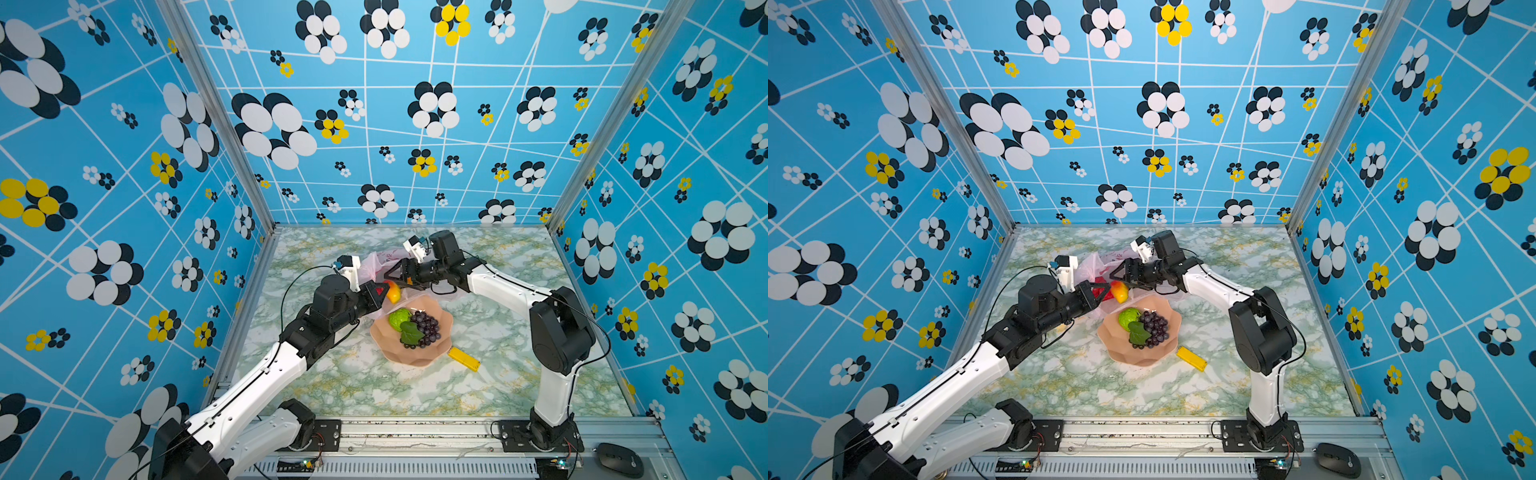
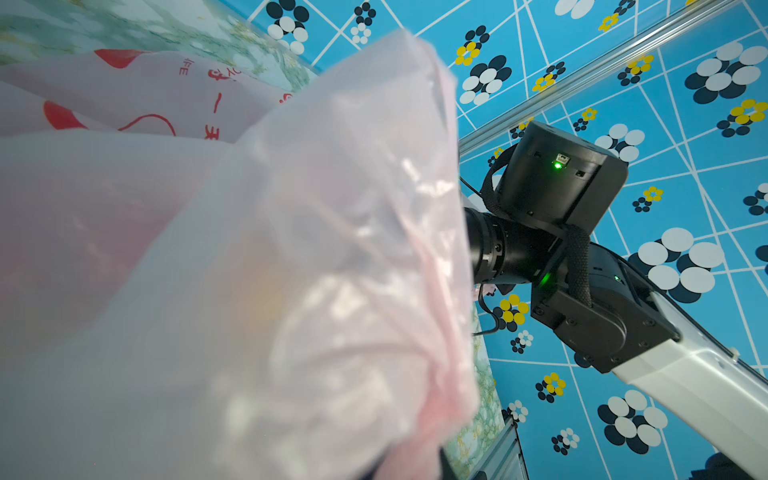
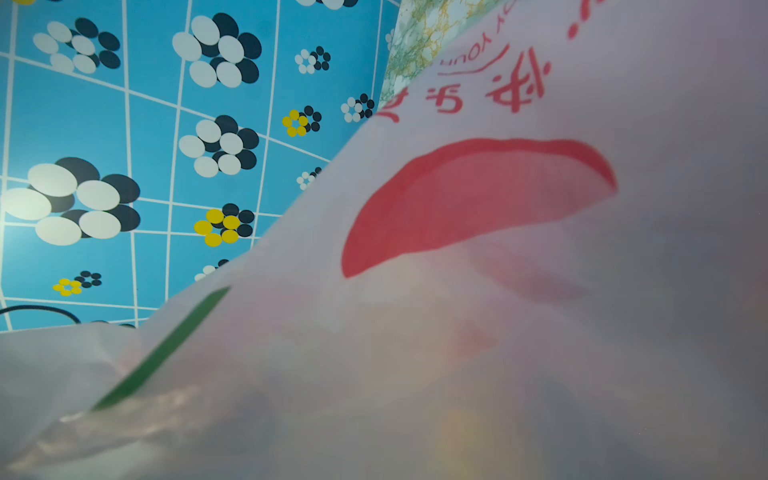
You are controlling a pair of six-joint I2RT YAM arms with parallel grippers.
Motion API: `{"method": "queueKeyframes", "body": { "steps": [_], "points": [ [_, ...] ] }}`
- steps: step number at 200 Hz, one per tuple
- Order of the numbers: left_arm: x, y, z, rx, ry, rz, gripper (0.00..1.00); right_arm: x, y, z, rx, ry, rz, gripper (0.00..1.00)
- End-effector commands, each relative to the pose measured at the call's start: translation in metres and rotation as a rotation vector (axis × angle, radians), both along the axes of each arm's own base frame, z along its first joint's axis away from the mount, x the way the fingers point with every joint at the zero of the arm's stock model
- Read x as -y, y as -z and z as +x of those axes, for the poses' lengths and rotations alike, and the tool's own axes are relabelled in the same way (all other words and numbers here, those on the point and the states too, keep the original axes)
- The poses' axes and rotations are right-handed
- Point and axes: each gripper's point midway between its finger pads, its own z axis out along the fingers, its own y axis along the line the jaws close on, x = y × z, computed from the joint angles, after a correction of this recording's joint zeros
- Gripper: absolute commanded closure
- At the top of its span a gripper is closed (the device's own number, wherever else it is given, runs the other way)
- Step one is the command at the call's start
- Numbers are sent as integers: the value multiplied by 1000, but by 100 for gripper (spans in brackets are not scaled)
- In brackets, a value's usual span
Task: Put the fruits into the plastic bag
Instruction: 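Lift the mango into the bag mouth and open the right gripper, then withdraw the right gripper from the bag and move it over the bowl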
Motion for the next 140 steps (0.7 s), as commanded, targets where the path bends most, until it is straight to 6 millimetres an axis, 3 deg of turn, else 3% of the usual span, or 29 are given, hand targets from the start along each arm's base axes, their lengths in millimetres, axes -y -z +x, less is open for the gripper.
{"method": "queueKeyframes", "body": {
  "steps": [1, 52, 90, 110, 140],
  "points": [
    [-5, -9, -4, 31, -16, -12, 100, -7, -27, 7, 74, 23, 75, 1],
    [-9, -9, -4, 38, -34, 2, 100, 13, -101, -12, 384, 29, 163, 1],
    [-10, -6, -3, 30, -43, -1, 100, 57, -152, -43, 851, 87, 96, 1],
    [-12, -7, -5, 32, -53, -6, 100, 79, -159, -62, 968, 112, 66, 1],
    [-17, -5, -6, 37, -68, 3, 100, 99, -138, -91, 963, 93, 27, 1]
  ]
}}
